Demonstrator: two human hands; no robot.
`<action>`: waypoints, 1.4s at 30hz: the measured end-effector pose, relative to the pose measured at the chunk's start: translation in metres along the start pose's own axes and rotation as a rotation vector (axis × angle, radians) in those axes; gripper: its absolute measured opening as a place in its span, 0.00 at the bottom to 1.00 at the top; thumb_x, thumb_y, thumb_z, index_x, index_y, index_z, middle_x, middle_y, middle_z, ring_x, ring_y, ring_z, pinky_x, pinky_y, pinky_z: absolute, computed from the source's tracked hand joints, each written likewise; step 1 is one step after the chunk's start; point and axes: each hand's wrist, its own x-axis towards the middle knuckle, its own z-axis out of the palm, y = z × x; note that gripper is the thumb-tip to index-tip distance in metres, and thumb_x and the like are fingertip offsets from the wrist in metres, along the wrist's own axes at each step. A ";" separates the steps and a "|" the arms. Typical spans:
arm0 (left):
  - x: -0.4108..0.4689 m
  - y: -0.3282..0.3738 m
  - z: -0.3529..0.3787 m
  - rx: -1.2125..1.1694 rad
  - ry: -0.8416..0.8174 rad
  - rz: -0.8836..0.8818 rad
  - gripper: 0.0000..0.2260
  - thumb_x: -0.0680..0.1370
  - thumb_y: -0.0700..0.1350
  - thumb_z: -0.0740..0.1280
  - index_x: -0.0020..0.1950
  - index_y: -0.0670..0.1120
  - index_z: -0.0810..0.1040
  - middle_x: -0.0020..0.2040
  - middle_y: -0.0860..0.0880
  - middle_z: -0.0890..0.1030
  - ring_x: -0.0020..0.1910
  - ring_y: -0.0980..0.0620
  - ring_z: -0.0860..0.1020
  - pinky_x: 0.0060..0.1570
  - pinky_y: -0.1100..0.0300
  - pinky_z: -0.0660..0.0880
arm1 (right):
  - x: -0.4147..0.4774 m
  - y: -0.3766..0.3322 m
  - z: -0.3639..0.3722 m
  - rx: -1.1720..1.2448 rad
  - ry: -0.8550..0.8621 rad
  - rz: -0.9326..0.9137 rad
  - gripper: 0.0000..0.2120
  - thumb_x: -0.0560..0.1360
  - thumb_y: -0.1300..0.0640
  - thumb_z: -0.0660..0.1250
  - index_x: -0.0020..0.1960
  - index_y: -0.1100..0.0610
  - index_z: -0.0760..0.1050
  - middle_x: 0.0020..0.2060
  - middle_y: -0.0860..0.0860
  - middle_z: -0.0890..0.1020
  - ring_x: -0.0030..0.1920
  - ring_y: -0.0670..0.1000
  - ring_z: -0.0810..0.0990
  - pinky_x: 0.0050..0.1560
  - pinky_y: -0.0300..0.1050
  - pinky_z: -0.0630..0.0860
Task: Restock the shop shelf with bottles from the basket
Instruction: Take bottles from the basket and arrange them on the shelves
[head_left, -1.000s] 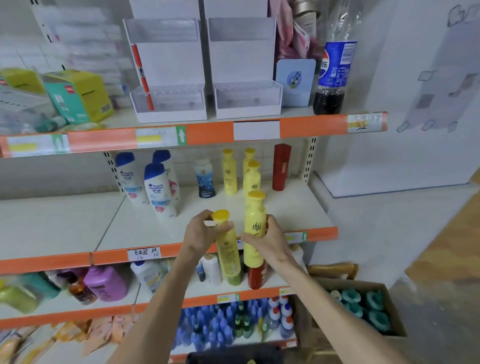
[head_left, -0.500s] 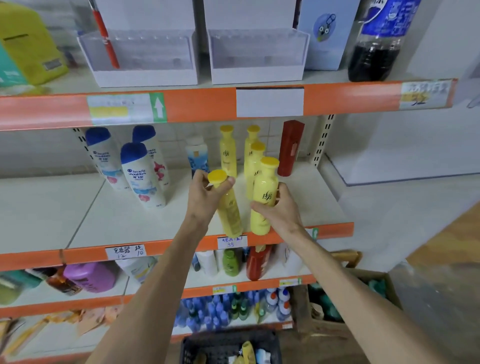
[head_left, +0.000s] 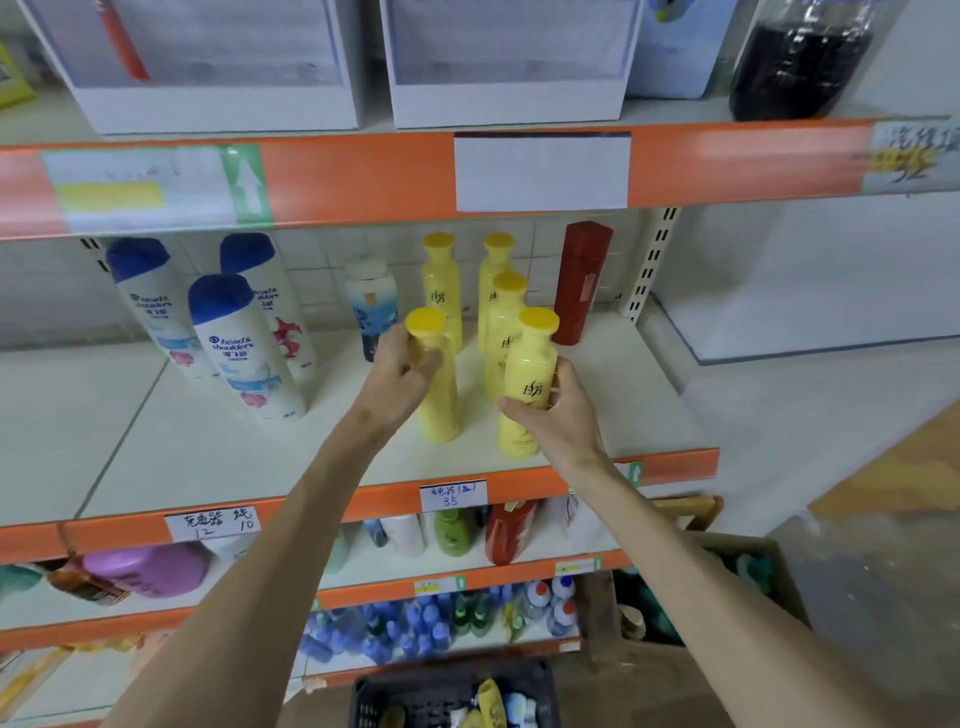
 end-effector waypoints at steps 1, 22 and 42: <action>-0.001 -0.004 -0.002 0.038 -0.045 0.025 0.04 0.80 0.41 0.63 0.53 0.49 0.72 0.47 0.51 0.76 0.48 0.58 0.74 0.43 0.75 0.71 | 0.000 0.004 0.001 -0.004 0.002 0.005 0.24 0.68 0.55 0.77 0.61 0.51 0.71 0.50 0.48 0.82 0.52 0.46 0.80 0.54 0.55 0.79; 0.001 -0.044 0.007 0.124 0.085 -0.137 0.27 0.65 0.44 0.79 0.59 0.48 0.70 0.52 0.52 0.78 0.50 0.51 0.78 0.48 0.55 0.77 | 0.003 0.024 0.009 0.035 -0.013 -0.012 0.31 0.61 0.45 0.76 0.62 0.46 0.71 0.51 0.46 0.83 0.53 0.49 0.82 0.53 0.57 0.81; 0.022 -0.105 0.014 0.075 -0.074 -0.135 0.20 0.74 0.41 0.71 0.64 0.48 0.73 0.56 0.52 0.81 0.55 0.53 0.79 0.59 0.55 0.75 | 0.013 0.043 0.014 0.044 -0.038 -0.091 0.28 0.67 0.51 0.77 0.63 0.43 0.70 0.50 0.47 0.84 0.52 0.50 0.83 0.52 0.55 0.82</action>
